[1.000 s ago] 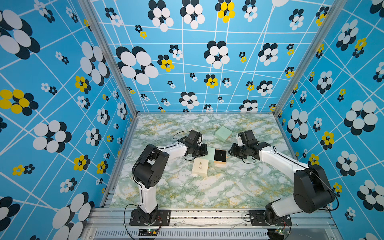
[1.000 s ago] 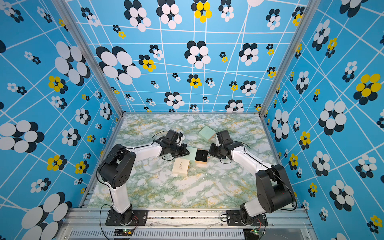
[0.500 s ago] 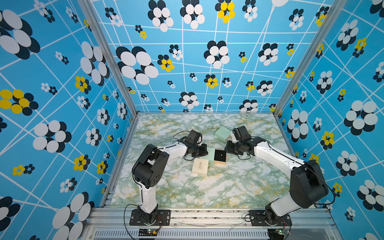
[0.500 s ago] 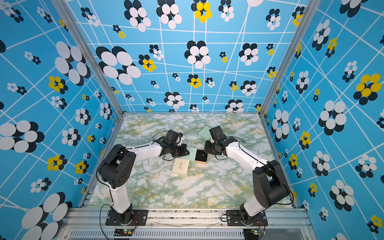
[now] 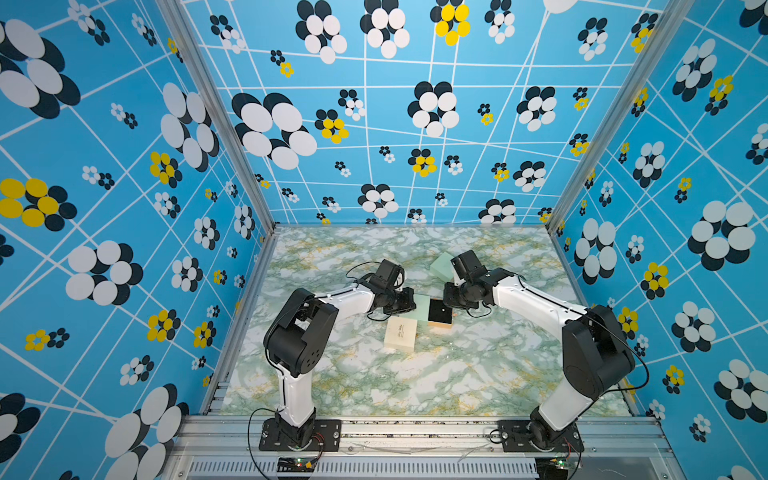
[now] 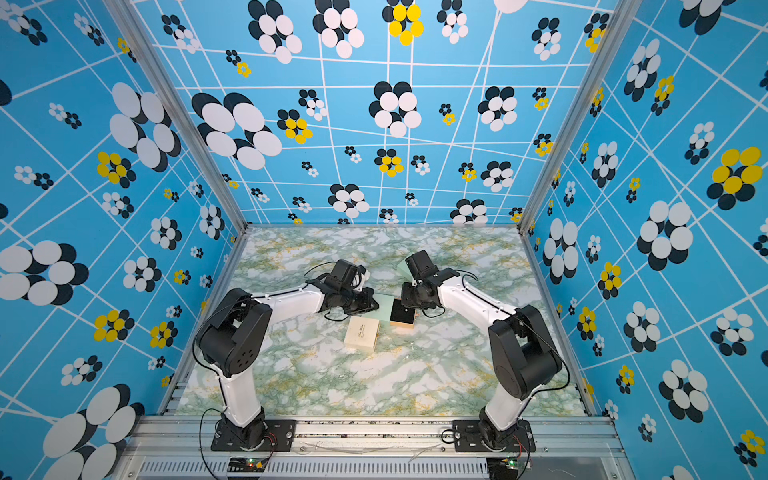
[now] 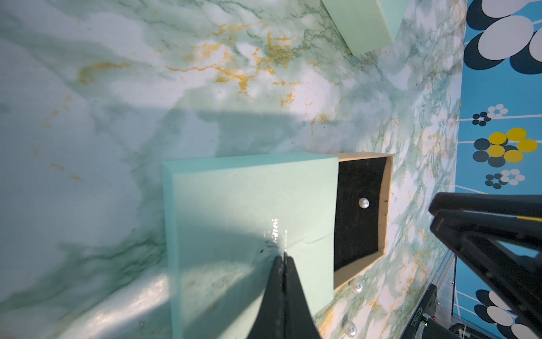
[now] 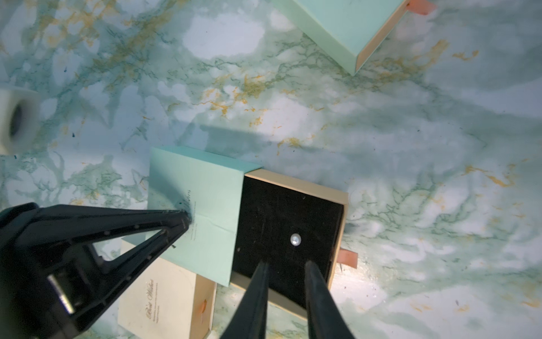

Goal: Take out the earrings from the drawer-style jewelry box
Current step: Pick up the earring from the drawer.

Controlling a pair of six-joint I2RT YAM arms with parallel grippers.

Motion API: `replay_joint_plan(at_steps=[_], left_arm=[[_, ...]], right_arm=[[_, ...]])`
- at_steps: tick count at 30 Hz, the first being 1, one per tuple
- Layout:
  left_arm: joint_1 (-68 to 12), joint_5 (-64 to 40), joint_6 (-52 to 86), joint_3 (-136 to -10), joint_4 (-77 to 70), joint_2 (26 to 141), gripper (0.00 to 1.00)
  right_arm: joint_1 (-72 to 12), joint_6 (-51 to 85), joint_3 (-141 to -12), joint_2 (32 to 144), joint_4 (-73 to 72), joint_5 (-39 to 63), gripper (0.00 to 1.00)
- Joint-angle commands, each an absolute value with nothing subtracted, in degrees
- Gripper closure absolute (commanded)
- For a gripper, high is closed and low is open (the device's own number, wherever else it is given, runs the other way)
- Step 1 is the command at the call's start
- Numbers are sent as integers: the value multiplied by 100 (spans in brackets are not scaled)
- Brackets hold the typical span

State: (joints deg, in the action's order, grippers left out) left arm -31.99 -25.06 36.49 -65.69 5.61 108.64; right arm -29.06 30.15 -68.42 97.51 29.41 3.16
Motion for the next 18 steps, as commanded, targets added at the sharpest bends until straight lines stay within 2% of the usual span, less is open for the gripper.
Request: replay_joint_plan(at_steps=[1, 18], left_arm=[[-3190, -2386, 3638, -6557, 936, 10784, 100], [-3190, -2382, 3643, -6530, 923, 10782, 100]], right_arm=[[-3002, 2909, -7018, 9935, 3136, 185, 75], [-3169, 2820, -7163, 10226, 3366, -91, 78]])
